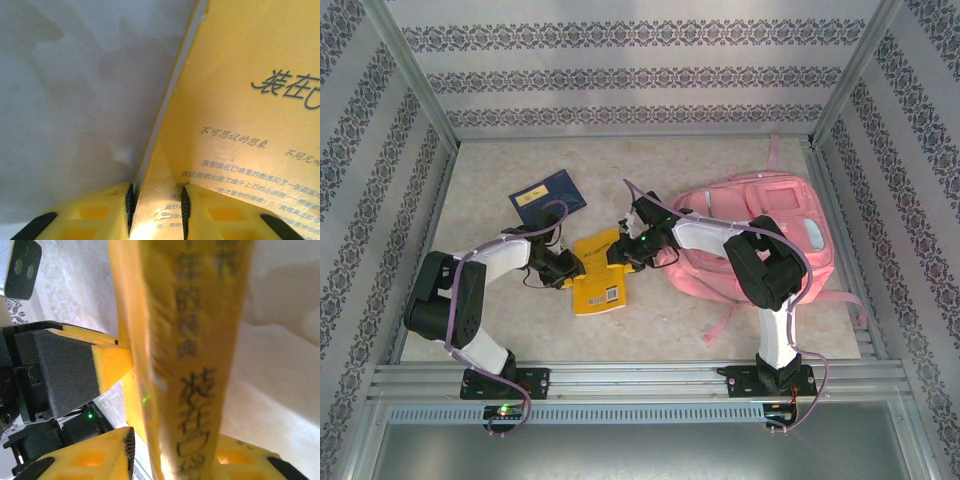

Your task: Pack the student bag

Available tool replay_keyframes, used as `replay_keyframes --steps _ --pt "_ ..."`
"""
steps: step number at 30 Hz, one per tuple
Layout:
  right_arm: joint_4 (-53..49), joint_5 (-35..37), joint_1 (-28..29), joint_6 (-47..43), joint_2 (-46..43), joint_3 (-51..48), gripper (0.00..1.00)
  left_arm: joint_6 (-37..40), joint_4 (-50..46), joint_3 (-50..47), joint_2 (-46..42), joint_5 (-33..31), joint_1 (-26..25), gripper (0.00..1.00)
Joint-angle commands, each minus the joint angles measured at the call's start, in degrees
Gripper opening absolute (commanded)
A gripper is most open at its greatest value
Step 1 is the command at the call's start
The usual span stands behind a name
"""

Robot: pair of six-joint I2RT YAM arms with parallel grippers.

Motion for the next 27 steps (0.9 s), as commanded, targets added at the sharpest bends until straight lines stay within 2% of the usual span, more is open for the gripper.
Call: replay_keyframes --steps 1,4,7,10,14,18,23,27 --pt "4.24 -1.84 1.98 2.24 1.71 2.06 0.32 -0.54 1.46 -1.66 -0.62 3.24 -0.12 0.32" --pt "4.15 0.25 1.67 2.98 1.12 1.94 0.18 -1.10 0.88 -1.47 -1.83 3.07 -0.08 0.32" --pt "4.63 2.86 -0.09 4.43 -1.67 0.05 0.01 -2.51 -0.13 -1.37 -4.53 2.69 0.71 0.37" --pt "6.39 4.86 -2.10 7.01 -5.50 -1.87 0.00 -5.94 -1.14 -1.32 -8.04 2.83 1.70 0.42" --pt "9.67 7.57 -4.02 12.43 -9.29 -2.55 0.00 -12.59 -1.07 -0.80 -13.30 3.08 2.19 0.58" --pt "15.10 12.56 -5.20 20.12 -11.95 -2.83 0.00 -21.75 2.73 -1.42 -19.30 2.90 2.60 0.67" --pt "22.44 18.18 -5.87 30.14 -13.51 -1.84 0.00 -37.39 14.83 -4.49 -25.50 3.25 2.62 0.71" --pt "27.65 22.38 -5.88 36.17 -14.46 -0.79 0.00 -47.96 24.34 -6.82 -27.99 0.97 2.04 0.75"
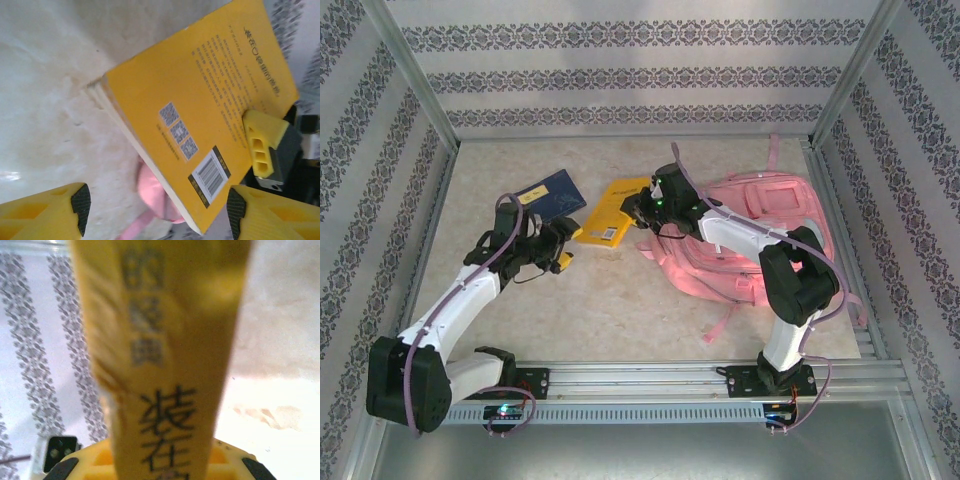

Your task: Pack the student bag

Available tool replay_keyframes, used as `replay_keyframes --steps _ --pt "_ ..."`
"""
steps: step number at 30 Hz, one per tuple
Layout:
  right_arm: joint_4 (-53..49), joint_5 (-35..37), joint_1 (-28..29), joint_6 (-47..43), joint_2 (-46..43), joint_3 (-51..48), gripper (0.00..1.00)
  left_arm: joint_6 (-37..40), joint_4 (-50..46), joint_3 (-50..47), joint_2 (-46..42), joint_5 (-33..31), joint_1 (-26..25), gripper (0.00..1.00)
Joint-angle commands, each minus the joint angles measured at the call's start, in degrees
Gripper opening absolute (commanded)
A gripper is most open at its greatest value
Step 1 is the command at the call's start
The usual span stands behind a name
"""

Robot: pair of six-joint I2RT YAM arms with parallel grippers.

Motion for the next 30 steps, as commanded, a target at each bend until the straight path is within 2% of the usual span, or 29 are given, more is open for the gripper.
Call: replay_keyframes --steps 1,7,14,20,25,30 --pt "11.02 5.71 -0.06 9.42 -3.54 1.71 0.00 -13.99 11.87 -1.17 -1.01 -1.67 -0.05 0.76" --pt "20.89 11.25 0.28 18.83 -4.30 0.25 0.00 -19.26 20.09 0.32 0.54 -6.91 -2.54 0.77" --pt "25.97 13.94 2.20 21.72 -4.68 0.95 0.00 -20.96 28.95 3.49 6.31 -9.90 -2.71 0.76" --pt "28.53 14.78 2.73 23.10 -5.07 -0.48 0.00 -20.64 33.59 6.98 10.39 -9.27 -2.72 0.67" --pt "29.12 15.68 2.59 23.21 -6.26 -2.35 0.00 -21.24 35.12 6.14 11.09 -8.90 -2.50 0.59" --pt "29.05 16.69 1.62 23.55 -7.46 -4.11 0.00 -21.49 35.14 5.25 10.23 -8.67 -2.31 0.54"
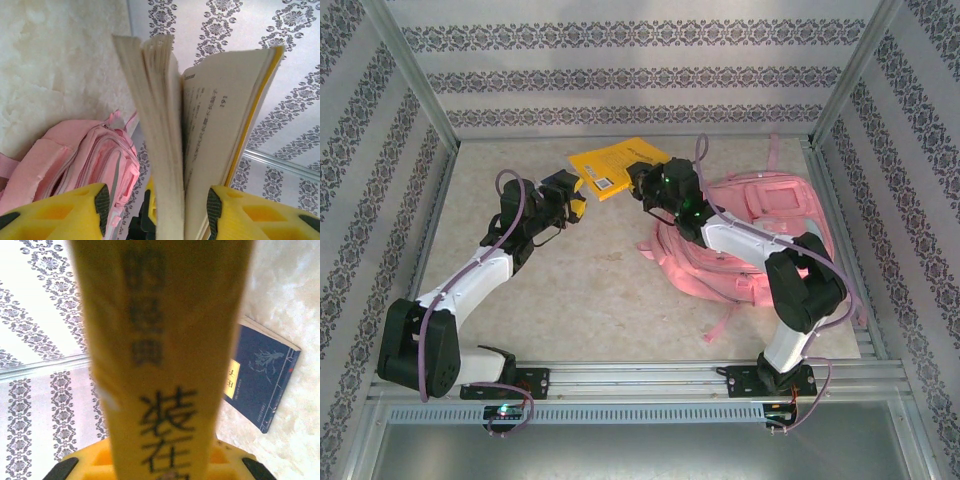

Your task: Pack the student bag

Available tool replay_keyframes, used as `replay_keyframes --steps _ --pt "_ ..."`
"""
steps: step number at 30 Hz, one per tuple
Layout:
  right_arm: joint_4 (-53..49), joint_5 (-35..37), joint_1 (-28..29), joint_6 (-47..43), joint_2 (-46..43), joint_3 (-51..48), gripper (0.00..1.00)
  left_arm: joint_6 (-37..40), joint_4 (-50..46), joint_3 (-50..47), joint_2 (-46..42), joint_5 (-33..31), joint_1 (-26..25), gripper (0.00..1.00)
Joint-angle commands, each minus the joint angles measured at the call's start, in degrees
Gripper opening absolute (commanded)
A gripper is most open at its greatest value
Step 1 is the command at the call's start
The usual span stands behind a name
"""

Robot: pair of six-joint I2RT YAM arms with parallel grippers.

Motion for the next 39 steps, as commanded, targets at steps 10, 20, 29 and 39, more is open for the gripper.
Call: replay_keyframes --steps 10,20,29,39 --pt "7.51 -0.31 0.09 1.91 -3.66 -0.89 0.00 0.04 1.55 0.96 -1.45 0.54 0.03 0.64" --pt "8.70 0.39 -1.14 2.61 -4.40 -3.59 0.00 0.88 -0.80 0.97 -3.54 0.16 0.03 0.58" --pt "9.64 -0.10 -1.68 3.05 -4.23 -3.62 0.00 2.32 -3.08 1.16 -3.62 1.30 -0.30 0.65" --pt "10.12 -0.74 -1.08 3.30 -4.14 -2.69 0.00 5.91 -7.56 6.21 0.08 2.04 -1.57 0.72"
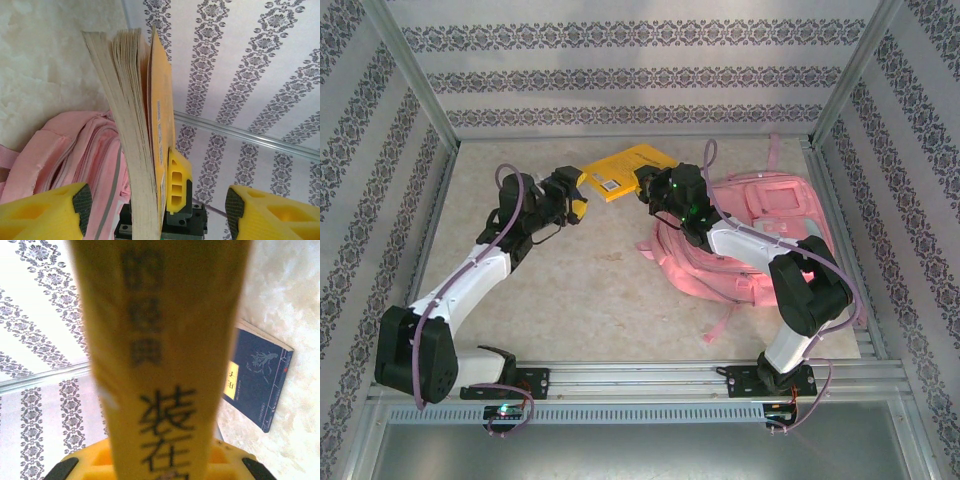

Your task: Pack the student bag

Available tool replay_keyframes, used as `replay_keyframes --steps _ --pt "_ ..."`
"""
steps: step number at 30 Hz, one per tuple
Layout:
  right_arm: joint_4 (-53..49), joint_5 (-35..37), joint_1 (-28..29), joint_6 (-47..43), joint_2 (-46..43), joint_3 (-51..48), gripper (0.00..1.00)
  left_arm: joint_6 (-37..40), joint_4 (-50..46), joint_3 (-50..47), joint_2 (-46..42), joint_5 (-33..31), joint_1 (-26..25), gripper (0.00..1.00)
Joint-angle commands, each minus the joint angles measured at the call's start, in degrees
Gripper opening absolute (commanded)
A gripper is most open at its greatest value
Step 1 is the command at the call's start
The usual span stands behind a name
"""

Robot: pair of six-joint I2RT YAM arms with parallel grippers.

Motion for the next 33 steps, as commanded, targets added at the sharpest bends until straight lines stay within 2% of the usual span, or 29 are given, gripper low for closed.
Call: replay_keyframes --steps 1,8,15,21,25,32,33 --pt "6.67 -0.59 0.48 0.44 -2.36 1.63 0.00 1.77 -0.83 2.80 1.83 0.77 -0.68 0.72" --pt "7.18 -0.57 1.41 0.98 -2.69 1.90 0.00 3.57 -0.92 6.14 5.29 0.27 -0.85 0.66" --pt "6.15 -1.27 1.80 0.28 -5.33 0.35 0.00 5.56 -1.07 7.83 7.32 -0.96 0.03 0.52" --pt "2.87 -1.86 2.43 -2.16 -8.25 -2.55 0.00 10.46 -4.77 11.68 7.67 -0.60 0.77 0.39" --pt "0.76 -2.07 3.47 -3.57 -8.47 -2.89 0.00 12.21 -4.34 12.65 8.03 0.79 0.82 0.23" --pt "-2.28 -3.62 3.51 -7.09 -8.13 -1.51 0.00 12.98 -0.55 11.77 7.11 3.19 0.57 0.04" --pt "-2.98 -3.86 3.37 -8.00 -8.25 -1.58 0.06 13.56 -0.68 11.70 6.60 3.35 0.60 0.00"
